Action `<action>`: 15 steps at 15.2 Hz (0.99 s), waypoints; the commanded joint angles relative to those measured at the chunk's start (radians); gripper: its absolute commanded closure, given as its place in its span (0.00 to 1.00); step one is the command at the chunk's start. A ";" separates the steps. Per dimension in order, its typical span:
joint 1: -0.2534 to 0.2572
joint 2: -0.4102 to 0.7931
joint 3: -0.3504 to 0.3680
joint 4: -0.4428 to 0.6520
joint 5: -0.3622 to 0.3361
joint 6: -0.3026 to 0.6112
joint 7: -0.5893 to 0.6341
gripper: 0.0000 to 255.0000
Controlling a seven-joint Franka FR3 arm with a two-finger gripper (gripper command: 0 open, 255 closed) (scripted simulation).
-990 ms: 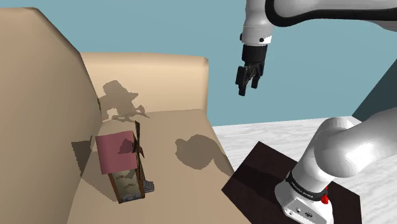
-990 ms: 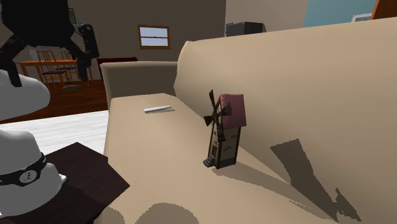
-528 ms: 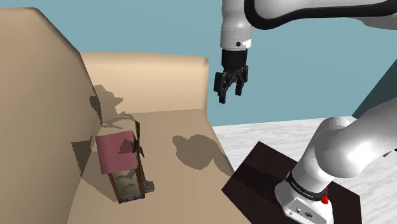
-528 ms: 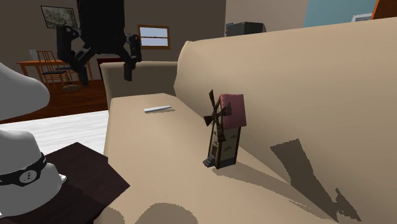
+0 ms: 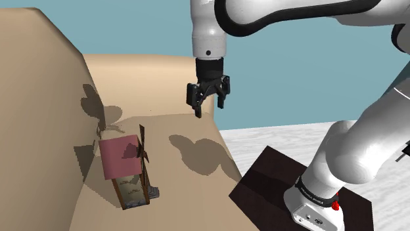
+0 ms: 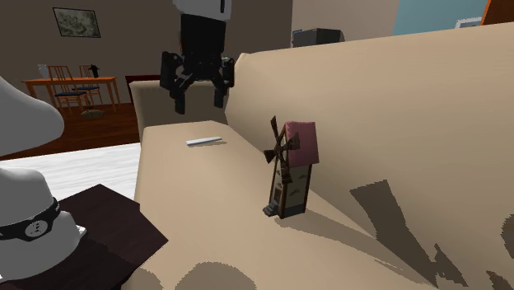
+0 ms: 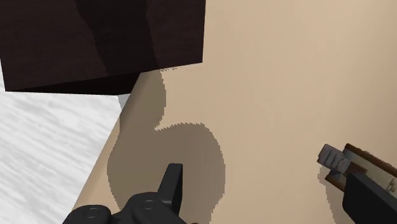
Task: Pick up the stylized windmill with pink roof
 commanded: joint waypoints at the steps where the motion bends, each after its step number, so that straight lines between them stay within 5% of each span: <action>1: 0.008 0.062 0.030 0.049 -0.003 0.012 0.059 0.00; 8: 0.059 0.330 0.116 0.292 -0.069 0.026 0.268 0.00; 15: 0.180 0.642 0.140 0.638 -0.182 -0.028 0.457 0.00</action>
